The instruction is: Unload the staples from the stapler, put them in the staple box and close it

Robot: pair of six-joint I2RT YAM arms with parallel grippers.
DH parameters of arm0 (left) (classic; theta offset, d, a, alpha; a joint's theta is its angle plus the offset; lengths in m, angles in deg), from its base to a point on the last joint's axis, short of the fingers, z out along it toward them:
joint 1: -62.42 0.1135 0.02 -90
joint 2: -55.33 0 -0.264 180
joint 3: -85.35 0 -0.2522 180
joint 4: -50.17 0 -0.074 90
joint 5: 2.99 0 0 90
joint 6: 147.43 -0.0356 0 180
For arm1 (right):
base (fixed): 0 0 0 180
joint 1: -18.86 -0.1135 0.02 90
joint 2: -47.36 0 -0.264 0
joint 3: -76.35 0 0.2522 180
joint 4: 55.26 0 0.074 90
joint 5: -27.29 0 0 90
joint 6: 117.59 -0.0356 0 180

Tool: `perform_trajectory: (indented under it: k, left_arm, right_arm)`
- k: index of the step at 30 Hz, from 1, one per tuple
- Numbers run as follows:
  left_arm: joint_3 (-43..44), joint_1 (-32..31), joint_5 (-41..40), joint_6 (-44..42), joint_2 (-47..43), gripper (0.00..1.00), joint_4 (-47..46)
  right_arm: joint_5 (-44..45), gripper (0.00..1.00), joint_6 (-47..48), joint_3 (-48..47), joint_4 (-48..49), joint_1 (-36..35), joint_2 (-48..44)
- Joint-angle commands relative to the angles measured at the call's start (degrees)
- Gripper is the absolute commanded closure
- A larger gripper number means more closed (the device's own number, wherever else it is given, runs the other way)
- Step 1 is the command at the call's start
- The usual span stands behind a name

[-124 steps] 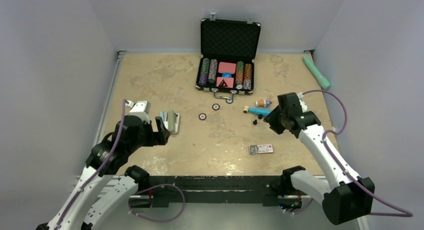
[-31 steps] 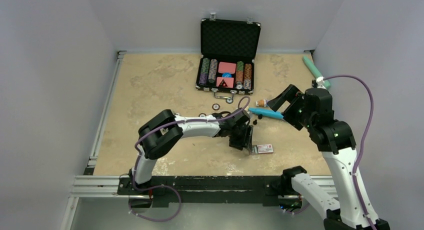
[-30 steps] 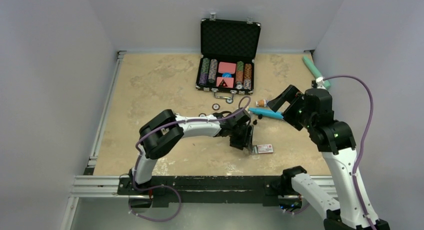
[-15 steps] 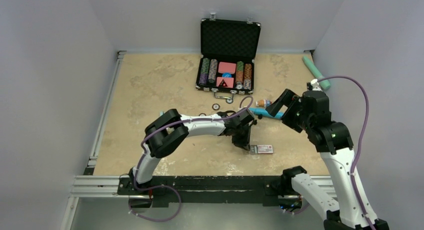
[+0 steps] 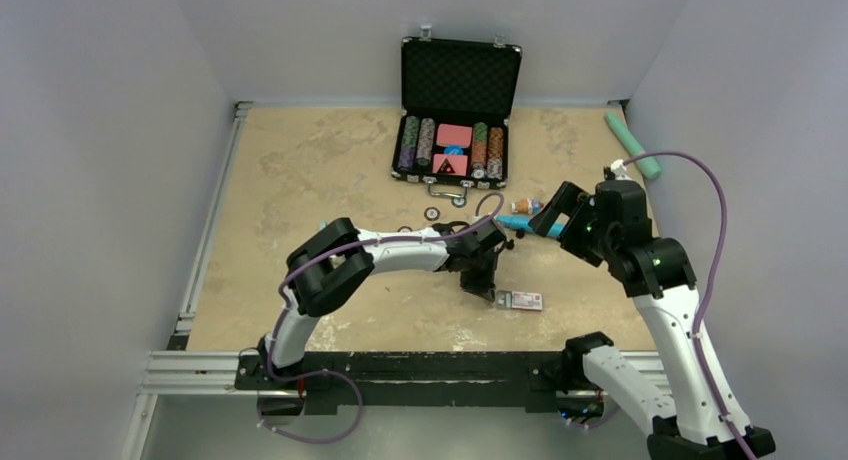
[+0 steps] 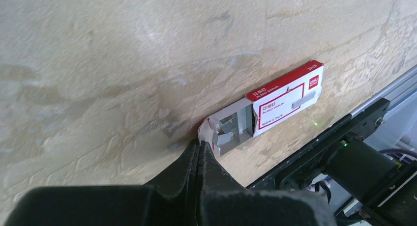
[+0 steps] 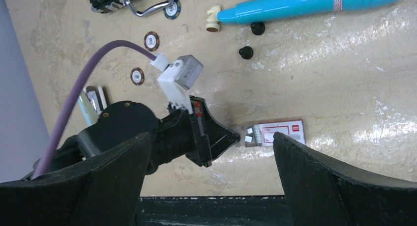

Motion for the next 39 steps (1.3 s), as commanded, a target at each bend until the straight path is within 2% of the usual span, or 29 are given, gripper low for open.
perform_trajectory:
  k: [1,11,19,20,23,24,26,27,29,31,35,36,37,39]
  left_arm:
    - [-4.1,2.4,-1.7,0.5,-6.8,1.00,0.5]
    - [-17.8,9.8,-2.3,-1.2,-16.9,1.00,-0.1]
    - [-16.5,11.2,-4.2,-6.2,-18.3,0.98,7.1]
    - [-16.0,11.3,-4.2,-6.8,-18.4,0.89,7.7]
    - [-14.4,11.5,-4.7,-9.0,-19.0,0.52,9.6]
    - [-13.8,11.5,-5.0,-9.8,-19.2,0.37,10.4]
    - [-12.0,11.6,-5.1,-11.6,-19.7,0.22,11.8]
    - [-11.0,11.6,-5.1,-12.3,-20.1,0.20,13.0]
    - [-9.4,11.6,-5.9,-13.5,-21.8,0.20,15.3]
    - [-8.3,11.7,-7.1,-14.4,-24.2,0.26,17.6]
    - [-7.9,11.7,-8.2,-18.6,-28.9,0.50,21.7]
    - [-8.3,11.7,-9.1,-19.6,-29.9,0.55,22.6]
    - [-9.0,11.8,-9.8,-20.6,-30.9,0.60,23.3]
    - [-11.3,11.9,-10.0,-22.7,-32.3,0.69,22.8]
  right_arm:
    - [0.1,0.01,0.1,1.4,1.3,0.2,1.0]
    - [-2.8,0.01,-2.9,11.5,6.7,0.1,3.5]
    - [-4.3,0.07,0.1,21.1,14.6,0.0,10.1]
    - [-4.4,0.08,0.5,22.0,15.7,0.0,10.8]
    - [-4.2,0.10,1.0,23.3,17.4,0.0,11.5]
    - [-4.3,0.11,1.3,23.5,17.9,0.0,11.6]
    - [-4.5,0.14,1.7,23.6,18.6,0.0,12.2]
    - [-4.9,0.16,2.2,23.7,19.0,0.0,12.5]
    - [-6.0,0.26,2.7,23.6,20.0,-0.4,13.1]
    - [-7.3,0.36,2.3,23.0,20.1,-0.5,14.1]
    - [-10.9,0.78,1.2,21.6,23.2,-1.7,17.0]
    - [-10.3,0.92,1.5,20.9,23.4,-2.4,18.4]
    - [-9.5,1.00,1.9,20.1,23.3,-3.2,19.9]
    - [-8.3,1.00,2.7,19.1,23.7,-5.2,22.3]
